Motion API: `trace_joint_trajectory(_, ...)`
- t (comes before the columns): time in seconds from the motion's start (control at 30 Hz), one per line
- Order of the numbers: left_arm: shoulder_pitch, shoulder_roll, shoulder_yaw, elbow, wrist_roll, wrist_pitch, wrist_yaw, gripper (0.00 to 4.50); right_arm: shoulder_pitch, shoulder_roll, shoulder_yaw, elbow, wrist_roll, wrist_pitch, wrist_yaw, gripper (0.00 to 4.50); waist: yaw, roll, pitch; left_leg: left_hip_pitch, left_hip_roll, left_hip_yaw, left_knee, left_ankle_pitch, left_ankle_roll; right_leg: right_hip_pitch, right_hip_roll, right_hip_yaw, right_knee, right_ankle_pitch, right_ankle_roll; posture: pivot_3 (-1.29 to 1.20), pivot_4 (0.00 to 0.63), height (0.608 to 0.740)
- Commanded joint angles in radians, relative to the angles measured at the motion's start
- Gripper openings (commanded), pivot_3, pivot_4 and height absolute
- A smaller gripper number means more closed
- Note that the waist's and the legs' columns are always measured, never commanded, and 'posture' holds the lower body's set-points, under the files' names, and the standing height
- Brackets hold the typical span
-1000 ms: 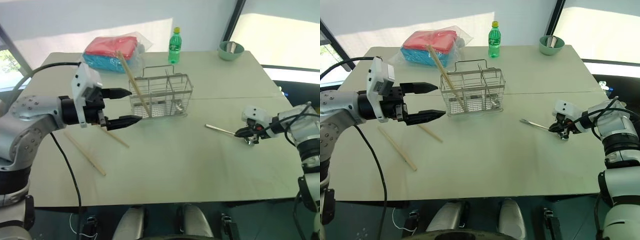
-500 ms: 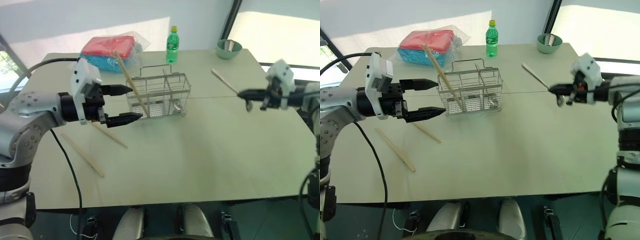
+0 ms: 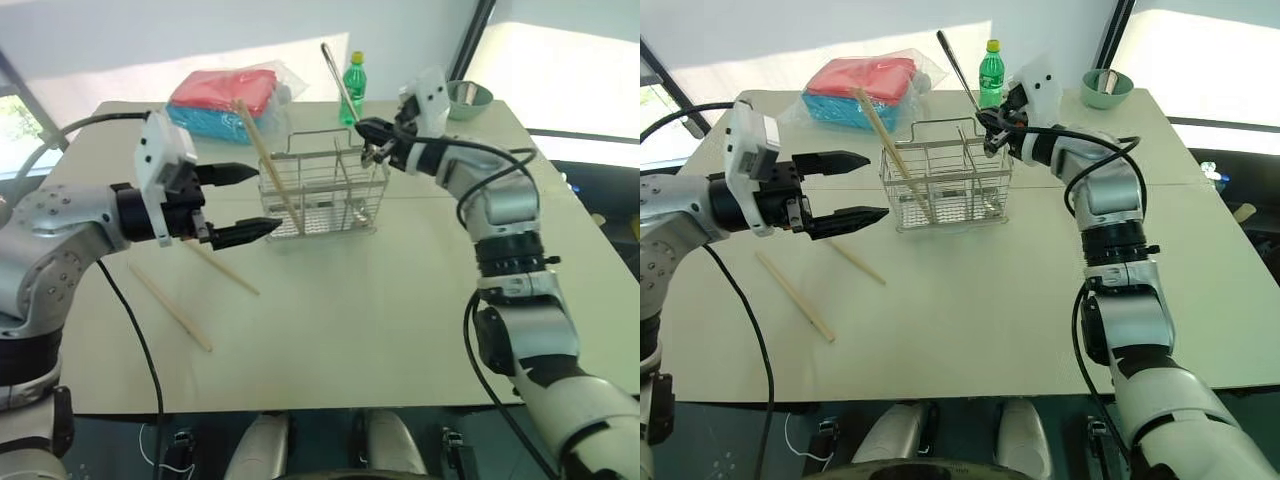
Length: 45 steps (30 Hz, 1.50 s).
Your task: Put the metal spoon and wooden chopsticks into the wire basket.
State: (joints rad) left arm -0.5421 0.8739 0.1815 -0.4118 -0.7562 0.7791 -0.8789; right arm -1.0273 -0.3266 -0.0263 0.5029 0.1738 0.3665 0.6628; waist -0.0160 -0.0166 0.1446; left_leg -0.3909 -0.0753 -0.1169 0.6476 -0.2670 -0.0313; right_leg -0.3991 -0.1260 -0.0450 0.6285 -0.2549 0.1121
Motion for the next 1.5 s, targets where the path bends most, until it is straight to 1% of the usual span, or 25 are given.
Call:
trace_joint_trajectory(0.03, 0.002, 0.021, 0.051, -0.034, -0.021, 0.008, 0.018, 4.50, -0.020, 0.013, -0.014, 0.018, 0.000, -0.051, -0.028, 0.04, -0.002, 0.000, 0.000, 0.000, 0.001, 0.000, 0.000, 0.000, 0.000, 0.000, 0.001, 0.000, 0.000, 0.000, 0.000, 0.00, 0.150, 0.667)
trace_joint_trajectory(0.13, 0.006, 0.027, 0.060, -0.038, -0.027, 0.011, 0.029, 4.50, -0.007, 0.022, -0.025, 0.020, 0.014, -0.035, -0.038, 1.01, -0.004, 0.000, 0.000, 0.000, 0.003, 0.000, 0.000, 0.000, 0.000, -0.002, 0.003, 0.001, 0.002, 0.000, 0.000, 0.00, 0.150, 0.667)
trace_joint_trajectory(0.37, -0.007, 0.024, 0.052, -0.020, -0.020, 0.007, 0.038, 4.50, 0.028, 0.024, -0.019, -0.051, 0.012, -0.020, -0.071, 4.40, -0.003, 0.000, 0.000, 0.001, 0.004, 0.000, 0.000, -0.001, 0.002, -0.003, 0.006, 0.004, 0.003, 0.000, -0.001, 0.00, 0.150, 0.667)
trace_joint_trajectory(0.4, -0.010, 0.022, 0.049, -0.016, -0.019, 0.006, 0.039, 4.50, 0.031, 0.022, -0.019, -0.060, 0.011, -0.020, -0.076, 4.46, -0.004, 0.000, 0.000, 0.001, 0.004, 0.000, 0.000, -0.001, 0.002, -0.003, 0.006, 0.004, 0.003, 0.000, -0.001, 0.00, 0.150, 0.667)
trace_joint_trajectory(0.53, -0.023, -0.004, 0.050, 0.017, -0.006, 0.002, 0.075, 4.50, 0.007, -0.017, -0.070, -0.144, 0.057, 0.032, -0.082, 4.46, -0.001, 0.000, 0.000, 0.000, 0.004, 0.000, -0.001, -0.001, 0.002, -0.005, 0.006, 0.004, 0.003, 0.001, -0.001, 0.00, 0.150, 0.667)
trace_joint_trajectory(0.57, -0.024, -0.007, 0.053, 0.021, -0.005, 0.005, 0.087, 4.50, 0.004, -0.027, -0.077, -0.162, 0.067, 0.043, -0.077, 4.46, 0.000, 0.000, 0.000, 0.000, 0.004, 0.000, -0.001, -0.001, 0.002, -0.005, 0.006, 0.005, 0.003, 0.001, -0.001, 0.00, 0.150, 0.667)
trace_joint_trajectory(0.6, -0.029, -0.022, 0.066, 0.033, 0.002, 0.010, 0.128, 4.50, -0.005, -0.058, -0.093, -0.206, 0.098, 0.057, -0.039, 4.46, 0.001, 0.000, 0.000, 0.000, 0.004, 0.000, -0.001, -0.001, 0.002, -0.005, 0.006, 0.005, 0.002, 0.001, -0.001, 0.00, 0.150, 0.667)
trace_joint_trajectory(0.7, -0.052, -0.076, 0.122, 0.076, 0.015, 0.051, 0.296, 4.50, -0.031, -0.180, -0.157, -0.351, 0.247, 0.172, 0.107, 4.46, 0.005, 0.000, 0.001, 0.000, 0.003, 0.000, -0.001, -0.001, 0.002, -0.005, 0.006, 0.006, 0.002, 0.001, -0.001, 0.00, 0.150, 0.667)
trace_joint_trajectory(0.83, -0.102, -0.132, 0.185, 0.110, 0.031, 0.170, 0.534, 4.50, 0.010, -0.307, -0.187, -0.500, 0.394, 0.301, 0.247, 4.46, 0.004, -0.003, -0.002, 0.000, 0.004, 0.000, -0.001, -0.002, 0.004, -0.004, 0.007, 0.006, 0.002, 0.001, -0.001, 0.00, 0.150, 0.667)
trace_joint_trajectory(0.9, -0.146, -0.183, 0.235, 0.136, 0.053, 0.273, 0.702, 4.50, 0.069, -0.371, -0.187, -0.591, 0.464, 0.355, 0.328, 4.46, 0.002, -0.005, -0.002, 0.001, 0.004, 0.000, -0.001, -0.002, 0.004, -0.003, 0.007, 0.006, 0.001, 0.000, 0.000, 0.00, 0.150, 0.667)
trace_joint_trajectory(1.0, -0.231, -0.310, 0.371, 0.175, 0.147, 0.487, 1.007, 4.50, 0.198, -0.450, -0.177, -0.720, 0.538, 0.401, 0.425, 4.46, 0.003, -0.007, -0.003, 0.003, 0.004, -0.001, -0.001, -0.002, 0.004, 0.000, 0.007, 0.006, 0.001, 0.000, 0.000, 0.00, 0.150, 0.667)
trace_joint_trajectory(1.1, -0.270, -0.408, 0.481, 0.161, 0.279, 0.678, 1.183, 4.50, 0.315, -0.494, -0.156, -0.806, 0.559, 0.408, 0.466, 4.46, 0.001, -0.008, -0.003, 0.004, 0.004, 0.000, 0.000, -0.002, 0.004, 0.001, 0.006, 0.006, 0.001, 0.001, 0.002, 0.00, 0.150, 0.667)
trace_joint_trajectory(1.17, -0.303, -0.477, 0.564, 0.154, 0.362, 0.784, 1.249, 4.50, 0.378, -0.509, -0.138, -0.844, 0.546, 0.388, 0.472, 4.46, 0.004, -0.009, -0.002, 0.004, 0.004, 0.000, 0.000, -0.002, 0.004, 0.001, 0.006, 0.006, 0.001, 0.000, 0.002, 0.00, 0.150, 0.667)
trace_joint_trajectory(1.27, -0.303, -0.558, 0.627, 0.164, 0.443, 0.835, 1.313, 4.50, 0.448, -0.533, -0.122, -0.887, 0.545, 0.379, 0.491, 4.46, 0.009, -0.013, -0.002, 0.003, 0.004, 0.000, 0.000, -0.002, 0.003, 0.001, 0.006, 0.006, 0.001, 0.000, 0.002, 0.00, 0.150, 0.667)
trace_joint_trajectory(1.37, -0.291, -0.613, 0.643, 0.187, 0.483, 0.835, 1.338, 4.50, 0.474, -0.531, -0.128, -0.914, 0.577, 0.396, 0.473, 4.46, 0.024, -0.014, -0.002, 0.003, 0.003, 0.000, 0.000, -0.002, 0.001, 0.001, 0.005, 0.006, 0.000, 0.001, 0.003, 0.00, 0.150, 0.667)
trace_joint_trajectory(1.5, -0.280, -0.641, 0.631, 0.244, 0.526, 0.835, 1.336, 4.50, 0.501, -0.522, -0.137, -0.955, 0.629, 0.426, 0.446, 4.46, 0.032, -0.017, -0.002, 0.003, 0.003, 0.000, 0.000, -0.003, -0.002, 0.001, 0.005, 0.006, 0.000, 0.001, 0.003, 0.00, 0.150, 0.667)
